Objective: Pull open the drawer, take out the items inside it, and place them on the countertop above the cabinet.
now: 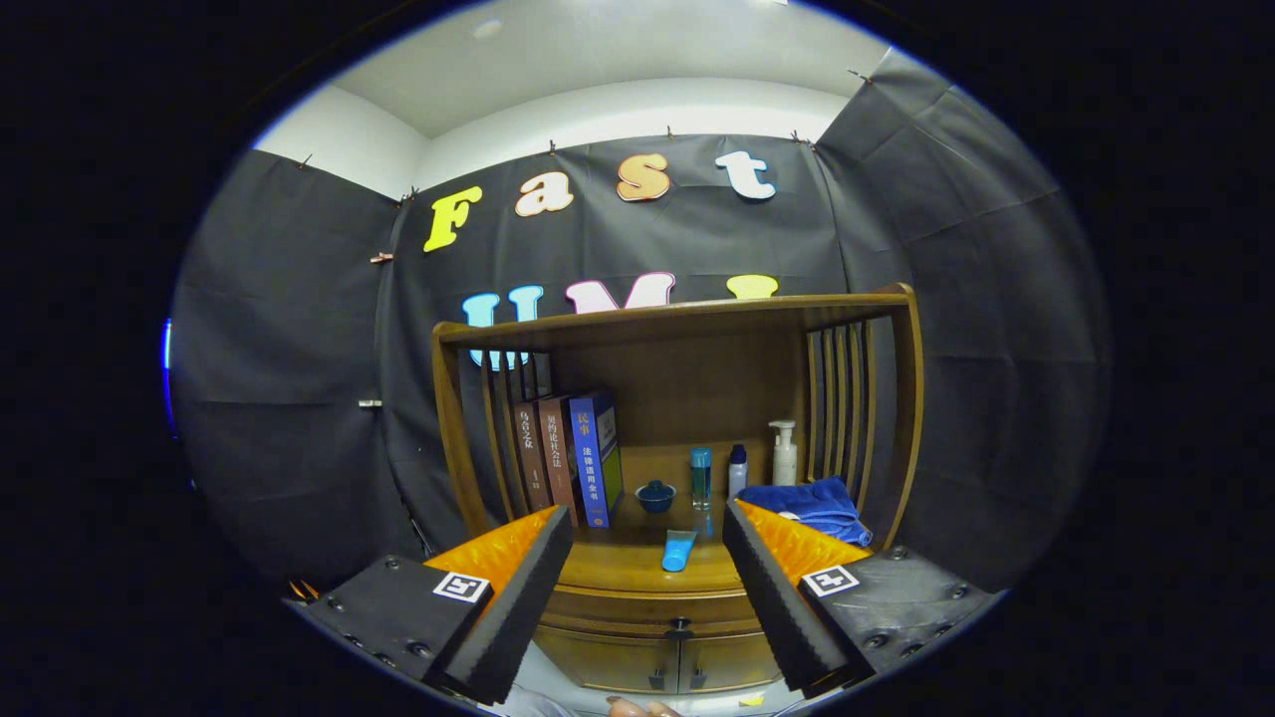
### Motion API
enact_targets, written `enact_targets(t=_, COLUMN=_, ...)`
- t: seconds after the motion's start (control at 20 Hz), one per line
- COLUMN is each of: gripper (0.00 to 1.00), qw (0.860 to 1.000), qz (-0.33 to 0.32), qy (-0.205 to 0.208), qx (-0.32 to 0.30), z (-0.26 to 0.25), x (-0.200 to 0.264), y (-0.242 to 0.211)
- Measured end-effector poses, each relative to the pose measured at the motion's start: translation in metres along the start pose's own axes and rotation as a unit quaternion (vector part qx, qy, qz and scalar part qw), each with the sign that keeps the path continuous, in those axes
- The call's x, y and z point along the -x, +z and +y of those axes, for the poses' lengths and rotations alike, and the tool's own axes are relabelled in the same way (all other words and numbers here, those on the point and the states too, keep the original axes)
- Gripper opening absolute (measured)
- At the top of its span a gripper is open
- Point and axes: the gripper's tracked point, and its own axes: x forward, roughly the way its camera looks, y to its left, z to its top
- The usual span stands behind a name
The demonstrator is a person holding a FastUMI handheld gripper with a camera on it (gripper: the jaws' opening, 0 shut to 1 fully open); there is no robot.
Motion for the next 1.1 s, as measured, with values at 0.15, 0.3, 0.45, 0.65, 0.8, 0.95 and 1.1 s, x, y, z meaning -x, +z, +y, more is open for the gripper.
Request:
enact_targets(t=0.15, gripper=0.98, qw=1.0, qz=0.002, qy=-0.006, qx=0.0, z=-0.003, x=0.007, y=0.0)
enact_targets(t=0.3, gripper=0.98, qw=1.0, qz=0.011, qy=-0.007, qx=0.005, z=-0.003, x=0.012, y=-0.006)
enact_targets(t=0.45, gripper=0.98, qw=1.0, qz=0.01, qy=-0.002, qx=0.008, z=0.001, x=0.014, y=-0.005)
enact_targets(t=0.65, gripper=0.98, qw=1.0, qz=0.008, qy=-0.003, qx=0.006, z=-0.001, x=0.014, y=-0.004)
enact_targets(t=0.8, gripper=0.98, qw=1.0, qz=0.007, qy=-0.007, qx=0.005, z=-0.004, x=0.014, y=-0.002)
enact_targets(t=0.95, gripper=0.98, qw=1.0, qz=0.006, qy=-0.003, qx=0.005, z=-0.001, x=0.013, y=-0.002)
enact_targets(t=1.1, gripper=0.98, qw=1.0, qz=0.006, qy=0.0, qx=0.004, z=0.001, x=0.013, y=-0.001)
